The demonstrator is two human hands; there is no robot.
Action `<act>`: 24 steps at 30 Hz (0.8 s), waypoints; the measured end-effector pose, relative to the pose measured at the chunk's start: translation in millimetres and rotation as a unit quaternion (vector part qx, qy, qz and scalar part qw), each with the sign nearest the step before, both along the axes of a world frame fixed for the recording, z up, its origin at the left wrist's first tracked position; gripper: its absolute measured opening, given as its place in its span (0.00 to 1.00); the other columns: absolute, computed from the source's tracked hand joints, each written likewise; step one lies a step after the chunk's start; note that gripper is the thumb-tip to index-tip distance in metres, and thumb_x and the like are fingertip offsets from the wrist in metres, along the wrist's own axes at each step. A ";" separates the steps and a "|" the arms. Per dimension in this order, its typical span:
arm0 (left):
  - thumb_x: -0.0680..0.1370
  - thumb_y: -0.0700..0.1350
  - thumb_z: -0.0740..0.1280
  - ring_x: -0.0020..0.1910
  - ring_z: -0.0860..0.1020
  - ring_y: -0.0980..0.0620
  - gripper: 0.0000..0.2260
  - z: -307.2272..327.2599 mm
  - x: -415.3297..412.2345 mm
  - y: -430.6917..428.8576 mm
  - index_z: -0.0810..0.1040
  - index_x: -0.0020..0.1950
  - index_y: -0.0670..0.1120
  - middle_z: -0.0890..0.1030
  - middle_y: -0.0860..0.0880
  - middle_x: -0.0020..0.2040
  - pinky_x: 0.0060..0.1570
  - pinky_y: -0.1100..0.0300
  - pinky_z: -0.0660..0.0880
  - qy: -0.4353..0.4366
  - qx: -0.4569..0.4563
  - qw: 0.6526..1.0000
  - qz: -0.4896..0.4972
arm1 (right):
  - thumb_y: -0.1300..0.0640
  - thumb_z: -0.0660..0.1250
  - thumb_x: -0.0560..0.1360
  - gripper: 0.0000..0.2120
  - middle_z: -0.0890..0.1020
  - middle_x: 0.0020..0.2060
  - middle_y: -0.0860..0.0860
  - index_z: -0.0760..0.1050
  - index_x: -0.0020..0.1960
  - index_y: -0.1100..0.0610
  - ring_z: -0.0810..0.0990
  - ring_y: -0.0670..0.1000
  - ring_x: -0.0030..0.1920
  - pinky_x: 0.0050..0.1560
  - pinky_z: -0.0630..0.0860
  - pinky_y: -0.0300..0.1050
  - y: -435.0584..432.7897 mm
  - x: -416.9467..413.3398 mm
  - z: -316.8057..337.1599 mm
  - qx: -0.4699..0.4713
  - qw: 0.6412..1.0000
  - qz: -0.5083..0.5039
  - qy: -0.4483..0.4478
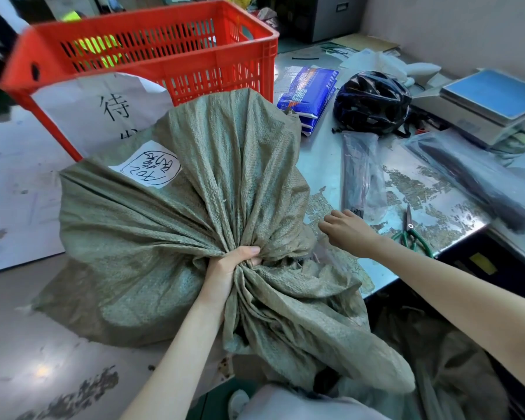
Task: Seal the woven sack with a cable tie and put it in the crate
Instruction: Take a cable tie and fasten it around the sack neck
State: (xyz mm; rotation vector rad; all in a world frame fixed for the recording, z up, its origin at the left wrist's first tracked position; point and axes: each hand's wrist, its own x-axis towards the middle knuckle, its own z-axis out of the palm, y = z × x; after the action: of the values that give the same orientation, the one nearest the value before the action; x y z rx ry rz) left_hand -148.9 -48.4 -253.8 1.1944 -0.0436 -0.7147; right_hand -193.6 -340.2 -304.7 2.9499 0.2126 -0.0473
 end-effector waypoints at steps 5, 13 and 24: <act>0.60 0.46 0.74 0.42 0.77 0.45 0.17 2.0 -1.0 -0.4 0.79 0.44 0.38 0.77 0.41 0.42 0.54 0.49 0.72 -0.003 0.020 1.000 0.011 | 0.63 0.64 0.75 0.05 0.77 0.34 0.50 0.69 0.44 0.56 0.74 0.53 0.37 0.42 0.69 0.45 21.1 -3.0 17.4 0.109 0.990 0.053 -0.072; 0.61 0.44 0.73 0.47 0.74 0.40 0.23 12.7 -6.4 -4.0 0.78 0.52 0.36 0.75 0.36 0.49 0.48 0.53 0.75 0.051 0.008 0.998 0.033 | 0.61 0.60 0.77 0.04 0.79 0.35 0.51 0.73 0.45 0.58 0.75 0.52 0.35 0.42 0.71 0.42 61.9 -21.1 55.1 0.272 0.956 0.083 -0.077; 0.67 0.43 0.70 0.25 0.76 0.51 0.04 31.2 -3.9 -7.0 0.78 0.38 0.43 0.78 0.48 0.30 0.28 0.63 0.75 0.115 0.015 0.993 0.012 | 0.64 0.65 0.75 0.03 0.72 0.26 0.46 0.73 0.43 0.60 0.68 0.48 0.25 0.29 0.66 0.38 99.4 -30.7 85.8 0.399 0.912 0.035 -0.089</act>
State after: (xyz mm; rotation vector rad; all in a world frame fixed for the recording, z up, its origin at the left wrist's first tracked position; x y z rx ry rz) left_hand -152.8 -55.5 -222.7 1.1329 0.1747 -0.8296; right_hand -224.3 -240.8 -218.9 3.7205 0.3877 0.4159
